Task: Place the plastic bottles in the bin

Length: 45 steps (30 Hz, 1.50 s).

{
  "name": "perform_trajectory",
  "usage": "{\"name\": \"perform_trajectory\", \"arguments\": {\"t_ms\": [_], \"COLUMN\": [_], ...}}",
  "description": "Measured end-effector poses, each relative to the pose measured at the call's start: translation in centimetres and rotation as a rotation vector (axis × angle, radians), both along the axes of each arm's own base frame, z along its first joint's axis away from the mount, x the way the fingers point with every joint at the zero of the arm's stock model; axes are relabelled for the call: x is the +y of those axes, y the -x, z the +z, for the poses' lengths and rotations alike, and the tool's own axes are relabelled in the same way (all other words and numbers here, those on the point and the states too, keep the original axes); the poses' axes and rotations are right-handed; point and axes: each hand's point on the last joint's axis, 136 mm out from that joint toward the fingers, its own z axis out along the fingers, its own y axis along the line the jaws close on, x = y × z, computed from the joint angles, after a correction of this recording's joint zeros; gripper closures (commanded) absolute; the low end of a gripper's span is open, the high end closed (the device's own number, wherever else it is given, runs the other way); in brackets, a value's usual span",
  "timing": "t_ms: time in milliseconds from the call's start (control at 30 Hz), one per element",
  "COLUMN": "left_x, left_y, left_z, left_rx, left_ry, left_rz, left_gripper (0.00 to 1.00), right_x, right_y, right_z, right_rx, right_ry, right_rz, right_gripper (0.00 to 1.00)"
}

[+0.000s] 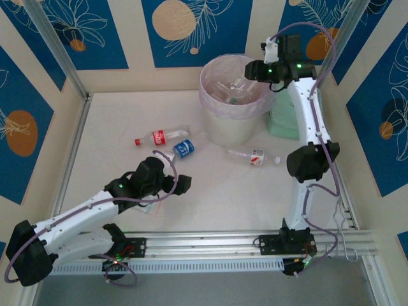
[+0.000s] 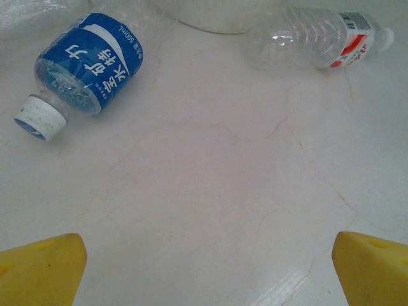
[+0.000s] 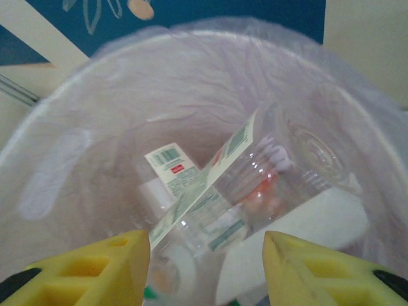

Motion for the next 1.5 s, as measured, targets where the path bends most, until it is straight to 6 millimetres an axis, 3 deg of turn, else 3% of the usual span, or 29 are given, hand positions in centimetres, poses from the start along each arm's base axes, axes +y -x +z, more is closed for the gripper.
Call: {"name": "perform_trajectory", "arguments": {"t_ms": [133, 400, 567, 667, 800, 900, 1000, 1100, 1333, 1500], "left_x": [0.0, 0.0, 0.0, -0.1, -0.7, -1.2, -1.5, -2.0, -2.8, -3.5], "left_y": [0.0, 0.0, 0.0, 0.0, -0.4, -0.6, -0.8, -1.0, -1.5, -1.9], "left_z": [0.0, 0.0, 0.0, 0.0, -0.1, -0.2, -0.4, -0.7, -1.8, -1.9], "left_rx": [0.000, 0.000, 0.000, 0.003, 0.010, 0.015, 0.017, 0.023, 0.049, 0.050], "left_ry": [0.001, 0.000, 0.000, 0.000, 0.000, 0.003, 0.009, 0.009, 0.010, 0.036], "left_rz": [0.000, 0.000, 0.000, -0.004, -0.010, -0.017, -0.023, -0.028, -0.036, -0.031], "left_gripper": [0.02, 0.02, 0.02, 0.02, 0.02, 0.02, 0.02, 0.02, 0.02, 0.02], "right_x": [1.3, 2.3, 2.4, 2.0, 0.6, -2.0, -4.8, -7.6, -12.9, -13.4], "right_y": [-1.2, -1.3, -0.5, 1.0, 4.9, 8.7, 12.4, 15.4, 20.4, 21.8], "right_z": [-2.9, -2.5, -1.5, 1.0, 6.9, 10.8, 12.0, 9.7, -2.0, -8.7], "right_rx": [0.034, -0.006, -0.004, -0.037, -0.141, -0.225, -0.253, -0.215, 0.045, 0.216], "right_ry": [0.025, -0.003, -0.019, -0.031, -0.058, -0.081, -0.104, -0.130, -0.258, -0.392], "right_rz": [0.013, 0.031, 0.035, 0.029, 0.008, -0.042, -0.122, -0.227, -0.554, -0.729], "right_gripper": [0.53, 0.55, 0.50, 0.45, 0.36, 0.29, 0.25, 0.16, 0.13, 0.13]}}
